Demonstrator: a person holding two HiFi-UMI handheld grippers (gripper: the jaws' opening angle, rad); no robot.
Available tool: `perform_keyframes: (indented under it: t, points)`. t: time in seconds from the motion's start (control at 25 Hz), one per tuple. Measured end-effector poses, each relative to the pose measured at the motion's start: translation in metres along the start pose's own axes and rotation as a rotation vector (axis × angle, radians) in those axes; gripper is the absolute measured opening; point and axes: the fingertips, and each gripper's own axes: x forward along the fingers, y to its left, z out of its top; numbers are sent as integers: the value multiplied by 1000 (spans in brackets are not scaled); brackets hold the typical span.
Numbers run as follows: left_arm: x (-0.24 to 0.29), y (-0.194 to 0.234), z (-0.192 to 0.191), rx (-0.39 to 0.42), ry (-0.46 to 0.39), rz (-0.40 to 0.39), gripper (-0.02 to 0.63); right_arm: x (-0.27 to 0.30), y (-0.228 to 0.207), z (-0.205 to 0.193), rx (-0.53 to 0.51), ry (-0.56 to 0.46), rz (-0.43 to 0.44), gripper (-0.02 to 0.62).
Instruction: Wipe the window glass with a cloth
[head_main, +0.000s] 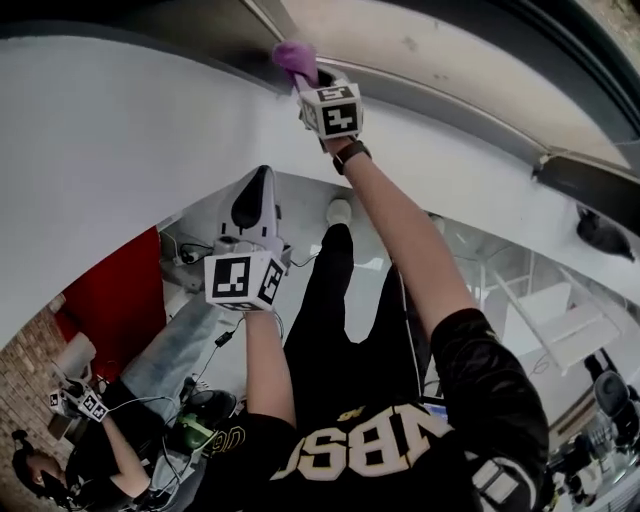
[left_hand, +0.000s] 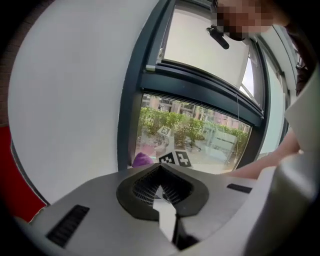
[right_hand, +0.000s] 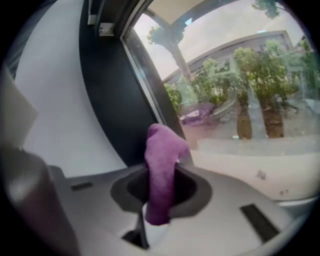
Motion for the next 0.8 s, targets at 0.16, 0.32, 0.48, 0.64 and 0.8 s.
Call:
perform_keyframes:
  t: [0.16,0.32,0.48,0.64,0.8]
  points:
    - [-4,-7,-12,-12,23,1,18,22,3,26,29,-35,20,75]
    - [8,-22,-21,-39,44,-41,18,-9,-42,27,81,-57,-61,76]
    - [33,-67,-24,-24,52,-128,18,-77,-117,7,45,-21,-169,75]
    - [63,-146,-34,3,53,-257,18,-180,-214,-12,56,-26,-317,75]
    - [94,-248,-48,21,75,-366,18,-293,-331,-35,184,-67,-481,75]
